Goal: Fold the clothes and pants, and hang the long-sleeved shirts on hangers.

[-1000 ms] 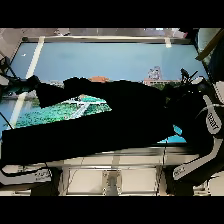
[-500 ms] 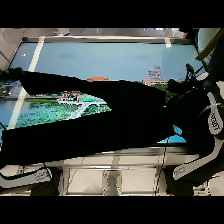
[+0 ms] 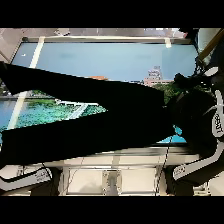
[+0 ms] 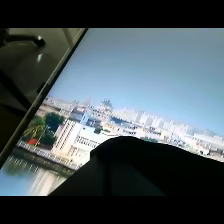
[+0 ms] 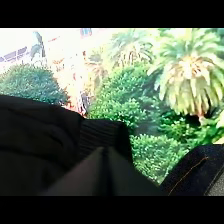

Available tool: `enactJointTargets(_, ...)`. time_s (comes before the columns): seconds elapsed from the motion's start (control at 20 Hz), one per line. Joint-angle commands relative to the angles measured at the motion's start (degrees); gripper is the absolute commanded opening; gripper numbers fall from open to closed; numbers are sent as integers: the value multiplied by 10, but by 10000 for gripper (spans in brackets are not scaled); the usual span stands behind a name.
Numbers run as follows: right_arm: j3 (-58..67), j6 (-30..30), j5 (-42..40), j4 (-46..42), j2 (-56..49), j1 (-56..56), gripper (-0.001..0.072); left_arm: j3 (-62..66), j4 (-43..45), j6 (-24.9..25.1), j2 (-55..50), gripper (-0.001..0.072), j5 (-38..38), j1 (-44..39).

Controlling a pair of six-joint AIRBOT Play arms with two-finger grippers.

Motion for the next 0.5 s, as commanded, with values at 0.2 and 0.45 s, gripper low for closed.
enactJointTargets(0.2, 2, 3, -3, -3, -14, 51, 318, 2, 18, -14, -90, 4, -55, 5)
enactJointTargets(0.45, 2, 4, -3, -4, -14, 57, 317, 3, 51, -137, -102, 3, 80, 7)
